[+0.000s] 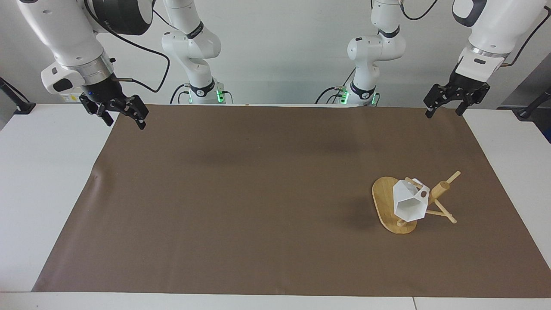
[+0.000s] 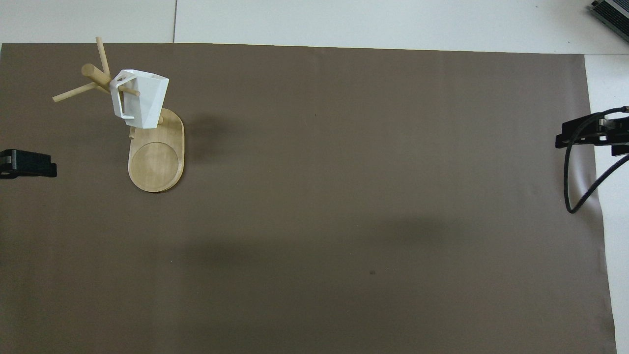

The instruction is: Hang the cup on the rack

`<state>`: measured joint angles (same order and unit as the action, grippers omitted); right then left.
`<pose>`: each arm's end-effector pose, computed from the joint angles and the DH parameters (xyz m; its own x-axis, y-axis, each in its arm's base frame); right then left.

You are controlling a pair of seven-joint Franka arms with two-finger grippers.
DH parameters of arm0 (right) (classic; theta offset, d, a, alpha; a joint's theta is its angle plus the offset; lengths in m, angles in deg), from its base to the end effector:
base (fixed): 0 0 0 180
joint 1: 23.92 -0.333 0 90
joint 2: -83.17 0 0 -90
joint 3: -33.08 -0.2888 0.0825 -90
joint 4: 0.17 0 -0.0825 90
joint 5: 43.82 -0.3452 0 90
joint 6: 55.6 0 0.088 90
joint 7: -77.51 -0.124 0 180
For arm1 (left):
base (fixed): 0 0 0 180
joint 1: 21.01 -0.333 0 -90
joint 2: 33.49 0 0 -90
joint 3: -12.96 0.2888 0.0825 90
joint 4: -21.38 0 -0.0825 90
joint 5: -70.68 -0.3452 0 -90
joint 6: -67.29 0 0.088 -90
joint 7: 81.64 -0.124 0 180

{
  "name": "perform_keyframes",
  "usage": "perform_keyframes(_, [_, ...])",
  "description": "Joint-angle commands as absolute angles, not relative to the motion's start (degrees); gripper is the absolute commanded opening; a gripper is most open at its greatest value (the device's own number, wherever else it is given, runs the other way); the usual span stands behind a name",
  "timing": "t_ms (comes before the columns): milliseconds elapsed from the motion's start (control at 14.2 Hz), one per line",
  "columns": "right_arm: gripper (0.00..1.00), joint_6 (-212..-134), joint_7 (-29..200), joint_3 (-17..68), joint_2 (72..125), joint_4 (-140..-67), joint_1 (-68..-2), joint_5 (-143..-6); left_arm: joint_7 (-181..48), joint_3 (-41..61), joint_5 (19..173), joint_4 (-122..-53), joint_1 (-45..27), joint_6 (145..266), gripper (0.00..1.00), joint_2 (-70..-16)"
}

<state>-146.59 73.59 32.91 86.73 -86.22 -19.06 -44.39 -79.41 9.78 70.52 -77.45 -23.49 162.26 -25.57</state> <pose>0.5342 -0.0426 0.5791 0.9884 -0.1499 0.0233 -0.1496 -0.9887 -0.0118 0.4849 -0.0073 0.5899 0.9971 0.0265 0.0709 0.0271 -0.9996 -0.0077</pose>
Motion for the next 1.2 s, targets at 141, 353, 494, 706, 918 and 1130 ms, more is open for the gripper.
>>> perform_keyframes(141, [1.0, -145.87, 74.79, 32.73, 86.51, -86.39, -18.65, -44.44, -80.76, 13.47, 66.81, -72.93, -18.29, 159.93, 1.0, -29.18])
perform_keyframes(353, [1.0, -145.78, 74.79, 32.73, 86.51, -86.39, -18.65, -44.44, -80.16, 13.58, 67.6, -74.32, -17.93, 159.31, 1.0, -28.05])
perform_keyframes(494, [1.0, -145.78, 74.79, 32.73, 86.51, -86.39, -18.65, -44.44, -80.15, 13.4, 67.6, -75.12, -17.93, 158.7, 1.0, -27.43])
perform_keyframes(706, [1.0, -145.78, 74.79, 32.73, 86.51, -86.3, -18.65, -44.44, -80.77, 12.88, 68.83, -74.16, -17.93, 156.59, 1.0, -27.51])
perform_keyframes(918, [1.0, -145.78, 74.79, 32.73, 86.51, -86.39, -18.65, -44.44, -80.77, 12.78, 73.9, -69.69, -18.72, 153.08, 1.0, -27.78])
perform_keyframes(1130, [1.0, -145.78, 74.79, 32.73, 86.51, -86.39, -18.65, -44.44, -81.03, 12.35, 72.27, -68.79, -18.72, 153.33, 1.0, -27.95])
